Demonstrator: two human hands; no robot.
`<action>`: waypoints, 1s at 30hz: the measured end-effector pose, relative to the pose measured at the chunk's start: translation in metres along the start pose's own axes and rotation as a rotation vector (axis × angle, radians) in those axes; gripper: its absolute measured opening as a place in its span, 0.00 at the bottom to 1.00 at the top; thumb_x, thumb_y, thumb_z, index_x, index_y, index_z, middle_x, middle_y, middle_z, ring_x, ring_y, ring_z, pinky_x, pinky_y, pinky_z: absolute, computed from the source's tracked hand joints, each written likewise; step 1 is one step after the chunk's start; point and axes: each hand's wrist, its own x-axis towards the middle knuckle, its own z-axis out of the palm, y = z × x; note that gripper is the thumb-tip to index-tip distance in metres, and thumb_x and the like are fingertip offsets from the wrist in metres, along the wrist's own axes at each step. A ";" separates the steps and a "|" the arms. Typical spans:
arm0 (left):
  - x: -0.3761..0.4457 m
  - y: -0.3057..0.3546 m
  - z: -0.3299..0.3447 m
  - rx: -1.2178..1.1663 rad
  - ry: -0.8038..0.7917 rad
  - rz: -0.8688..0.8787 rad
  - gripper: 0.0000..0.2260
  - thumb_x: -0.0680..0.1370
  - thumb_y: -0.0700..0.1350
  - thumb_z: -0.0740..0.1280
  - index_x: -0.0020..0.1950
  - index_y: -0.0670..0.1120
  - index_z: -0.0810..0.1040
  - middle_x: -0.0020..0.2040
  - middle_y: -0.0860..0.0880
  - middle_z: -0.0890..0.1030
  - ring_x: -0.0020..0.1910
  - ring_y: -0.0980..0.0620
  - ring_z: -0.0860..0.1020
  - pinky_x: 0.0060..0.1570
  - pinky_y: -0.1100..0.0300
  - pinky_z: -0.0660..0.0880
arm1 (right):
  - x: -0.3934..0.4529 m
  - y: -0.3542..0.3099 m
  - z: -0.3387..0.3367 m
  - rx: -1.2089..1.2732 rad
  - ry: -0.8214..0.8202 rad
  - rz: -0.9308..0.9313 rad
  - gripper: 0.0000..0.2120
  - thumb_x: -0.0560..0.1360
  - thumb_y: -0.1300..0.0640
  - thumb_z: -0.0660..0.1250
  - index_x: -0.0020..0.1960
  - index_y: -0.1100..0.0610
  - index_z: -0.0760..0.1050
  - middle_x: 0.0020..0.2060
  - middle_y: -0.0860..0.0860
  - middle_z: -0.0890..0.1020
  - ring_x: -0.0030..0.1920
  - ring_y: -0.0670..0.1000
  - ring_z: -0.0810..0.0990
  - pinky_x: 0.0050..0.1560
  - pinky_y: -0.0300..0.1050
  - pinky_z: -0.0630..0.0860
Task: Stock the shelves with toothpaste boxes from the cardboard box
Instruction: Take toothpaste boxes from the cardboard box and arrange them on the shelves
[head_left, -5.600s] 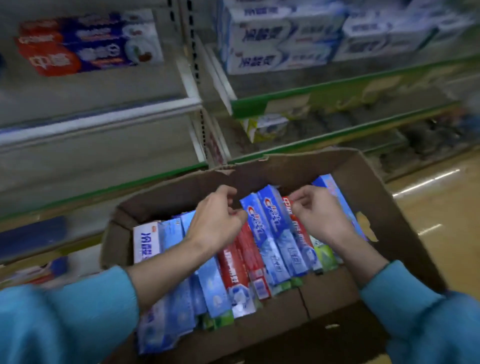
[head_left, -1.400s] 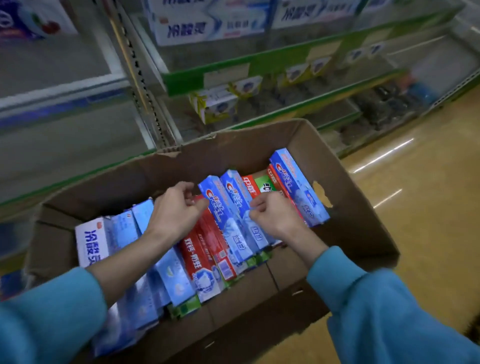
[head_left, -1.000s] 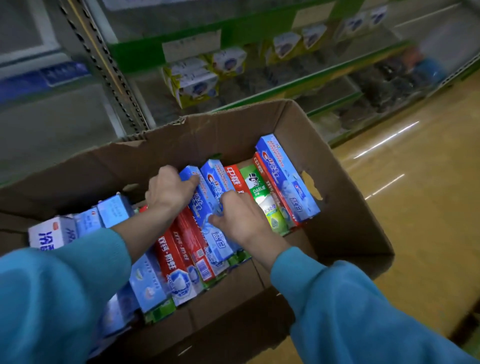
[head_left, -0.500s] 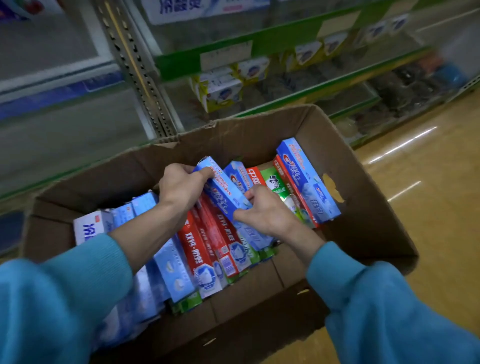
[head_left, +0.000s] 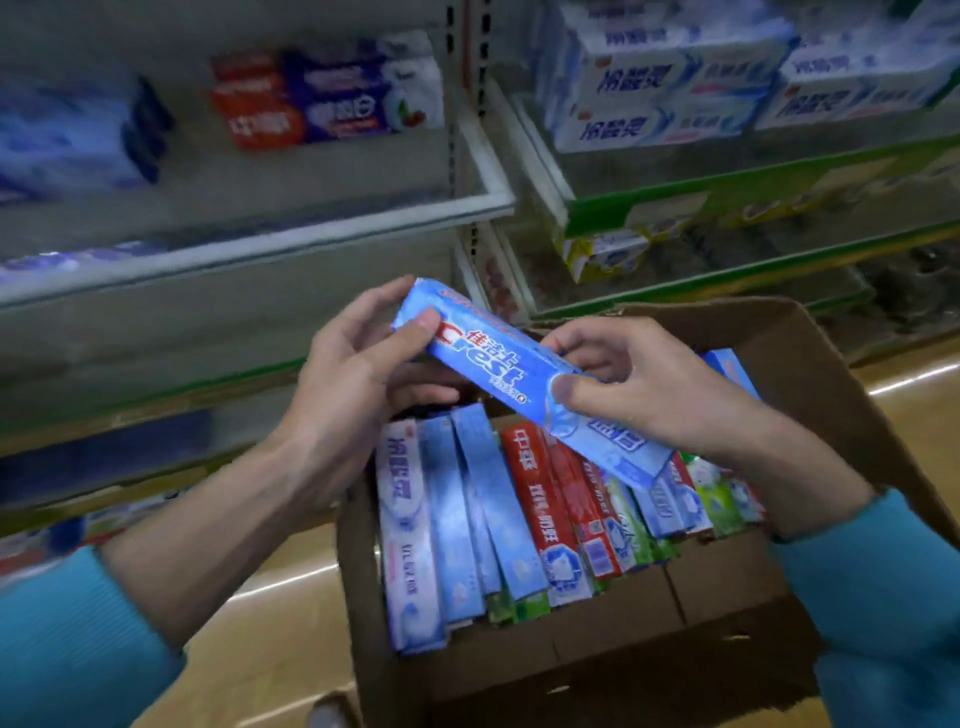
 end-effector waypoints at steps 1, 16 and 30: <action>-0.005 0.010 -0.013 -0.019 -0.003 0.021 0.17 0.80 0.40 0.67 0.70 0.43 0.75 0.49 0.45 0.85 0.35 0.49 0.84 0.35 0.60 0.82 | 0.006 -0.014 0.005 -0.010 -0.028 -0.031 0.06 0.75 0.62 0.71 0.51 0.56 0.79 0.45 0.55 0.86 0.41 0.44 0.81 0.42 0.36 0.75; -0.038 0.111 -0.228 -0.391 0.373 0.283 0.08 0.81 0.35 0.64 0.57 0.47 0.74 0.48 0.43 0.85 0.47 0.43 0.85 0.51 0.47 0.82 | 0.109 -0.166 0.149 0.240 0.166 -0.162 0.15 0.71 0.53 0.74 0.57 0.55 0.82 0.49 0.57 0.85 0.44 0.43 0.81 0.43 0.36 0.76; -0.007 0.127 -0.320 0.176 0.644 0.491 0.05 0.81 0.38 0.67 0.54 0.42 0.72 0.54 0.39 0.81 0.52 0.45 0.84 0.50 0.54 0.83 | 0.180 -0.199 0.243 0.347 0.493 -0.210 0.14 0.74 0.60 0.75 0.58 0.58 0.79 0.49 0.52 0.85 0.50 0.44 0.85 0.54 0.37 0.79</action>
